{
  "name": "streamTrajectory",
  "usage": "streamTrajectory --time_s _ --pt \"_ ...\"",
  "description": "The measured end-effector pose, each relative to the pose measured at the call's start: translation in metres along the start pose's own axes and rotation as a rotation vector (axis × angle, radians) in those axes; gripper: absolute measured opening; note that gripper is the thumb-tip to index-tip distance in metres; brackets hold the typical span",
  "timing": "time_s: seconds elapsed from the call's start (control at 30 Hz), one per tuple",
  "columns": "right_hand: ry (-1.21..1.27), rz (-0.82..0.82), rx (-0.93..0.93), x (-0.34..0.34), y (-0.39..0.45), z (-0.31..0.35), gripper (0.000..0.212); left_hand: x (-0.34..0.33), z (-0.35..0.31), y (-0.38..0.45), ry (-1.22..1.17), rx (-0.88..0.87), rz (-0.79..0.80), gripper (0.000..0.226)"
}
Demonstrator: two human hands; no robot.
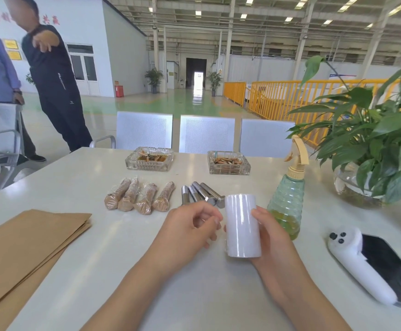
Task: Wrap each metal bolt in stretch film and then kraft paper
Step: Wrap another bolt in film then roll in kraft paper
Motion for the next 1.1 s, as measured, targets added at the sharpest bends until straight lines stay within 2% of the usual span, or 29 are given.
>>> streamTrajectory --time_s 0.13,0.27,0.4,0.77,0.93,1.1 --pt "-0.119 0.046 0.079 -0.002 -0.003 -0.002 0.027 0.003 -0.007 -0.002 -0.161 0.063 0.027 0.02" --pt "-0.187 0.1 0.171 -0.004 -0.007 -0.001 0.038 0.008 -0.009 -0.003 -0.243 0.112 0.04 0.019" --pt "-0.229 0.129 0.247 -0.005 -0.009 0.001 0.037 0.014 -0.009 -0.004 -0.316 0.16 0.056 0.012" --pt "-0.337 0.187 0.374 -0.013 -0.013 0.002 0.04 0.016 -0.011 -0.006 -0.268 0.253 0.025 0.011" --pt "-0.295 0.163 0.299 -0.011 -0.011 0.002 0.039 0.016 -0.013 -0.006 -0.238 0.254 0.036 0.02" --pt "-0.131 0.093 0.123 -0.009 -0.006 0.0 0.034 0.017 -0.013 -0.006 -0.392 0.307 0.141 0.022"
Point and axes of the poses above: each hand's wrist, its own y-axis towards the middle knuckle, its own x-axis out of the back of the hand, z = x × y, the point moved 1 cm from there along y, towards the middle knuckle, and after that the axes turned 12 degrees about x, right-handed, at the moved point
